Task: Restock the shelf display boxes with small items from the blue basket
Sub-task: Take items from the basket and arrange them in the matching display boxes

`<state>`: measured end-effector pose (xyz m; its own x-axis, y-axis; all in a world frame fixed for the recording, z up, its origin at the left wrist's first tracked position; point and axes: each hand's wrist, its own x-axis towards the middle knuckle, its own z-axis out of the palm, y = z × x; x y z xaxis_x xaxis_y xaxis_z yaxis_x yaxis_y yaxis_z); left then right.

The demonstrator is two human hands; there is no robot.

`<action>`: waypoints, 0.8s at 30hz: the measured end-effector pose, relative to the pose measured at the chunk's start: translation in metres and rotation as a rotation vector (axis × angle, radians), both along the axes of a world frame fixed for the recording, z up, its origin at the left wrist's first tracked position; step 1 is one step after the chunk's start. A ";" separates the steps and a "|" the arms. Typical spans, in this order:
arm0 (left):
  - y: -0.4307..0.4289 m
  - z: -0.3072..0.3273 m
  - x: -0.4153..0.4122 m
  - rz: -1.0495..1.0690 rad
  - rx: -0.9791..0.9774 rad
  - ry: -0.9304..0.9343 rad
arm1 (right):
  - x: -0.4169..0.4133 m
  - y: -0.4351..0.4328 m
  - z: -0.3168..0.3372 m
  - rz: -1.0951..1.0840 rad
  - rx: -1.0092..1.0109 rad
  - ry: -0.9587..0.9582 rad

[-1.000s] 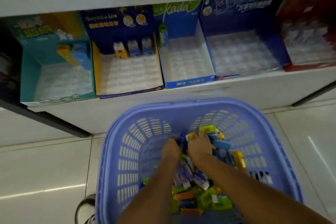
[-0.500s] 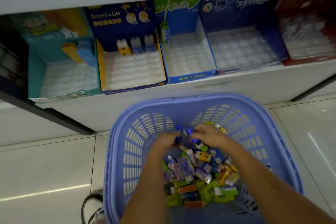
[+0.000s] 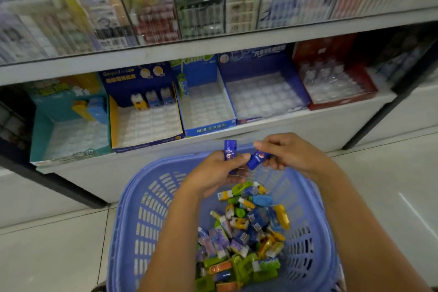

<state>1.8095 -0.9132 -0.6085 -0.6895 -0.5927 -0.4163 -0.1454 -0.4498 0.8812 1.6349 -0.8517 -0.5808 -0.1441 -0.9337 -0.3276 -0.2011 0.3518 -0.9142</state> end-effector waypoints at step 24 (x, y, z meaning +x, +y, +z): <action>-0.064 0.018 -0.128 -0.070 -1.082 -0.599 | -0.166 -0.176 0.043 0.095 -0.199 1.068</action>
<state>1.6817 -0.9768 -0.5900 -0.6034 -0.7974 0.0038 -0.6480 0.4931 0.5805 1.4686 -1.0280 -0.5377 -0.1887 -0.9786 0.0822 -0.9439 0.1577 -0.2901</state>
